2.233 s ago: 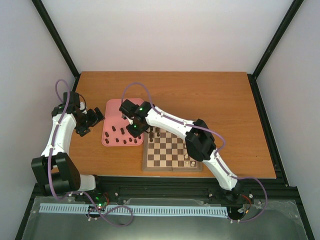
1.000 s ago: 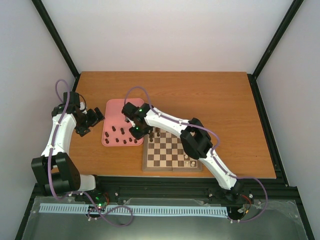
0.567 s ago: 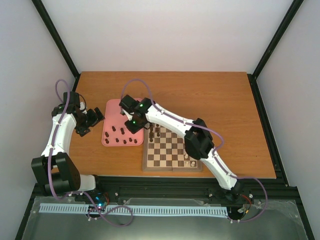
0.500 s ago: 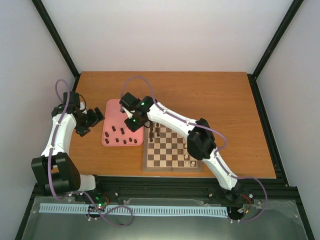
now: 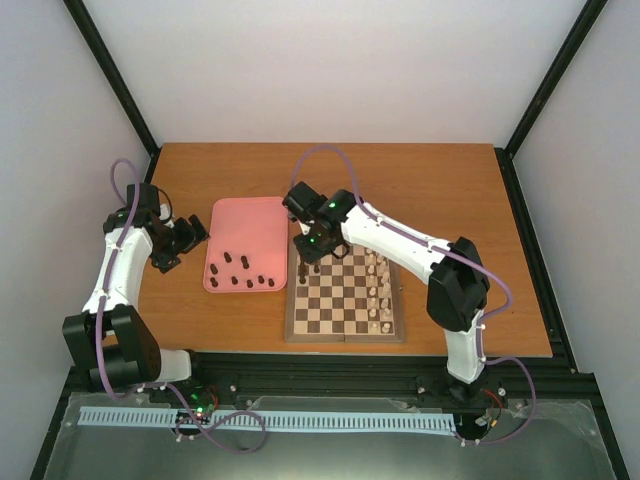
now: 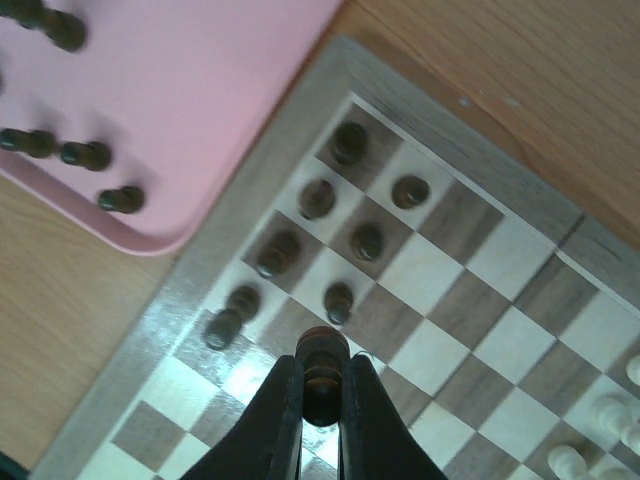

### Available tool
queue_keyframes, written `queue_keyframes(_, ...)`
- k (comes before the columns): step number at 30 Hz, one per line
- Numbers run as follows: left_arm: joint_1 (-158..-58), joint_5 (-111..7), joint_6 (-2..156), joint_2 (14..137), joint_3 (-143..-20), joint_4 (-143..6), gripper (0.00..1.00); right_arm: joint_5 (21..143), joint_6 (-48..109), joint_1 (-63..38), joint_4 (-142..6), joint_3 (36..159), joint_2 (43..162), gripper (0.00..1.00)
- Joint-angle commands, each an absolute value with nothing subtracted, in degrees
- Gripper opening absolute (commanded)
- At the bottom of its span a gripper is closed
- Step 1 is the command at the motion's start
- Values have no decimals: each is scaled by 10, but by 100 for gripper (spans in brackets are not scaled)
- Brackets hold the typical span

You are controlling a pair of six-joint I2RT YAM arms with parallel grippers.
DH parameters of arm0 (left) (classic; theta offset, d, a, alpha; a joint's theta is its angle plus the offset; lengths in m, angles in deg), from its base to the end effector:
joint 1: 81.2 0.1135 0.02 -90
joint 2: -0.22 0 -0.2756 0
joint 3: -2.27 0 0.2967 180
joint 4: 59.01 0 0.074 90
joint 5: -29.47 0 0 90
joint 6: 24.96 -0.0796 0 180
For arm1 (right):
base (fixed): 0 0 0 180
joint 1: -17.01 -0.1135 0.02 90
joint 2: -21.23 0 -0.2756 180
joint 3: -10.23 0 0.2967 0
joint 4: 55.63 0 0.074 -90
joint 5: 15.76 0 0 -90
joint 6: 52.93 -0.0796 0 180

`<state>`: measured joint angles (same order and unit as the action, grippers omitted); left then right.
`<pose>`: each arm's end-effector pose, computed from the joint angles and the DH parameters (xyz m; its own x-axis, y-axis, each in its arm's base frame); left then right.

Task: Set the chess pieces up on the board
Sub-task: Place the chess piece on the chessboard.

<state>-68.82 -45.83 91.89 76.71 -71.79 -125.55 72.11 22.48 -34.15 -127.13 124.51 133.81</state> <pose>0.3034 0.0459 0.2280 -0.7599 -0.6141 -0.2132 -0.5174 0.7700 -0.3734 0.3005 0.3684 0.2327 -0.7636 -0.5470 -0.3429 -0.5972 0.8003 0.0532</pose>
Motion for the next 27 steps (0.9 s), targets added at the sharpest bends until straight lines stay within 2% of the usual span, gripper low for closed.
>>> queue_keyframes(1, -690, -455, 913, 765, -728, -1248, 100, 706, 211, -335, -1260, 1205, 1313, 3)
queue_keyframes(9, -691, -458, 911, 766, -729, -1250, 100, 726, 198, -336, -1236, 1137, 1295, 3)
queue_keyframes(27, -690, -456, 911, 768, -724, -1248, 100, 754, 188, -348, -1210, 1133, 1327, 3)
